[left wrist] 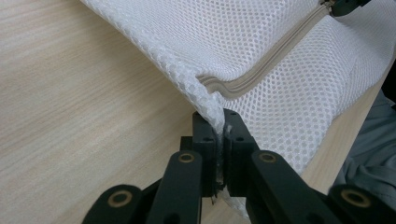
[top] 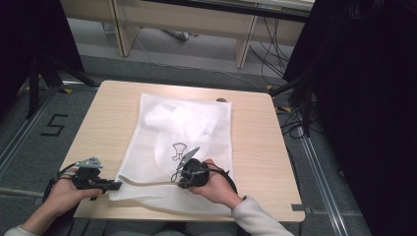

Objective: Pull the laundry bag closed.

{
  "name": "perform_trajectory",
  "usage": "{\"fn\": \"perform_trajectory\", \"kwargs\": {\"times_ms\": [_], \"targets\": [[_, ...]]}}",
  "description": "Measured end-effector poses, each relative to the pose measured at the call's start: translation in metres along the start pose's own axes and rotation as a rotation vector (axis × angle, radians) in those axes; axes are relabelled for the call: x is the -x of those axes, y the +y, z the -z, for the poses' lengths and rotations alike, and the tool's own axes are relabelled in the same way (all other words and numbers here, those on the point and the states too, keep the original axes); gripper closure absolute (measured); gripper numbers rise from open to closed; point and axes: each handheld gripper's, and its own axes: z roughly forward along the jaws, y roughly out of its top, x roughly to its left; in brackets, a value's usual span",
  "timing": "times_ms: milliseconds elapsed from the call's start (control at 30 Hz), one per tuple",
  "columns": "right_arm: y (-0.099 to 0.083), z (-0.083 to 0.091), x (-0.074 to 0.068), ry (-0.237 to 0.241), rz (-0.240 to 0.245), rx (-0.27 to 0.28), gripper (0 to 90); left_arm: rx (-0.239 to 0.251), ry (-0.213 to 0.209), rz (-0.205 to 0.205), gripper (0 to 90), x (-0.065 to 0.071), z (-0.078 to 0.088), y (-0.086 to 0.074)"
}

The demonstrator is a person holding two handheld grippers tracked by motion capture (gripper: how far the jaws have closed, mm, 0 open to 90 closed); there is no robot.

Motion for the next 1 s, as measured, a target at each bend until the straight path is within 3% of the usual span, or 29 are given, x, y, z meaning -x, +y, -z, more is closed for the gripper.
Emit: {"fn": "perform_trajectory", "kwargs": {"times_ms": [233,300,533,600,633,1000], "targets": [[-0.002,0.002,0.001,-0.006,-0.004,-0.001,82.3,-0.020,-0.004,-0.002,84.9,-0.001,0.001,0.001],[-0.003,0.003,0.001,-0.004,-0.005,-0.004,82.3,0.001,0.000,0.000,84.9,0.000,0.000,0.000],[-0.006,0.004,0.002,-0.005,-0.013,0.000,82.3,-0.018,0.000,-0.004,84.9,0.000,0.001,0.001],[-0.006,0.005,0.002,-0.003,-0.015,-0.003,82.3,0.001,-0.002,-0.001,84.9,0.000,0.000,0.000],[-0.007,0.005,0.002,-0.003,-0.014,0.000,82.3,-0.016,0.000,-0.005,84.9,0.000,0.001,0.001],[-0.011,0.008,0.003,-0.009,-0.020,-0.001,82.3,-0.002,-0.001,-0.001,84.8,0.000,0.000,0.000]]}}
